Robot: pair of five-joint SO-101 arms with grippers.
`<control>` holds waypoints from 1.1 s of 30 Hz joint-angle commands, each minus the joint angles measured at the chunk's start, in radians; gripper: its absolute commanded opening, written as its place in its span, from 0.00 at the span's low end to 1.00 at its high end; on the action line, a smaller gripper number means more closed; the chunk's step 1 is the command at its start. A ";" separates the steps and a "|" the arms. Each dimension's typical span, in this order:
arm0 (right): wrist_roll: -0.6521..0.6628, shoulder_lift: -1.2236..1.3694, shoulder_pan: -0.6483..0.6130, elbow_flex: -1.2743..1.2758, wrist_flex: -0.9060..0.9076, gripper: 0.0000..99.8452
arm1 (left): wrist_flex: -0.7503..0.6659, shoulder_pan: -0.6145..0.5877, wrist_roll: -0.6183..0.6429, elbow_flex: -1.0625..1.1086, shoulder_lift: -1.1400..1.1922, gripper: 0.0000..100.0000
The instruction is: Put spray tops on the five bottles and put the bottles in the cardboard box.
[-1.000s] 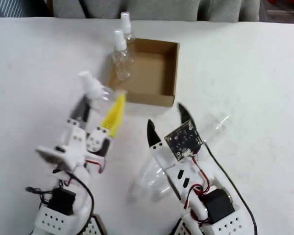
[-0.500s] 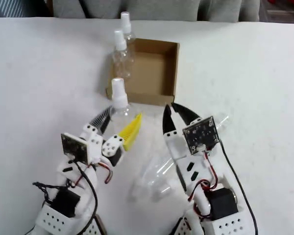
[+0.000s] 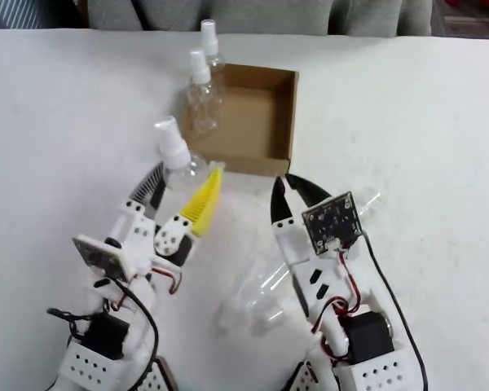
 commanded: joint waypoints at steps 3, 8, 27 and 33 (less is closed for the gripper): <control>-0.008 -0.002 0.010 -0.002 -0.028 0.02 | -0.051 -0.035 0.005 -0.155 0.153 0.02; -0.008 -0.002 0.010 0.000 -0.028 0.02 | -0.167 -0.050 0.009 -0.315 0.447 0.02; 0.002 -0.010 -0.025 0.089 -0.090 0.02 | -0.835 -0.071 0.009 -0.532 1.372 0.02; 0.002 -0.004 -0.030 0.089 -0.090 0.02 | -0.872 -0.151 0.009 -0.669 1.581 0.02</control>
